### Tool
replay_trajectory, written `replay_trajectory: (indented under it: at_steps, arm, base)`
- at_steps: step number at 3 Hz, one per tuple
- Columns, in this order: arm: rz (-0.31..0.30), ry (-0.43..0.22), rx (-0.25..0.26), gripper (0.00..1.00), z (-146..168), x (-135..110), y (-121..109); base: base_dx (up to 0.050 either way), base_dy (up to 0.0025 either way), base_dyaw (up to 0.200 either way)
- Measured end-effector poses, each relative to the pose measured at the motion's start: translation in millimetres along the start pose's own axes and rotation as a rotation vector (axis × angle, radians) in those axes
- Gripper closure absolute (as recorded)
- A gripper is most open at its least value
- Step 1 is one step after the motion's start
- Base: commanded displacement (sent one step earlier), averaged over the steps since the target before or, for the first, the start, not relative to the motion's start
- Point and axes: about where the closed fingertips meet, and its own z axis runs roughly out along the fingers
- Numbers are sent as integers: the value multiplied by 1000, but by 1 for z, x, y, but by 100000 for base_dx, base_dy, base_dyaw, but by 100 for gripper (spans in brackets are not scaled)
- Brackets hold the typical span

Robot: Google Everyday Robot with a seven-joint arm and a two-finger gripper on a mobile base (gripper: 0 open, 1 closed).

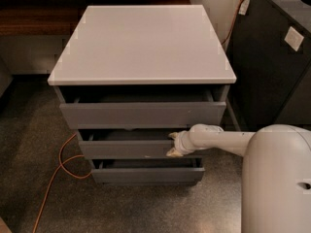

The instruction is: Pick pepsi can from middle drawer and place on counter

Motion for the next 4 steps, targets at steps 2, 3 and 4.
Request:
replay_trajectory:
  at_steps: [2, 3, 4]
  arm:
    - [25, 5, -34, 87, -5, 3, 10]
    - [25, 5, -34, 100, -7, 2, 9]
    - [25, 5, -34, 100, -7, 2, 9]
  base:
    - [0, 0, 0]
    - [0, 0, 0]
    - [0, 0, 0]
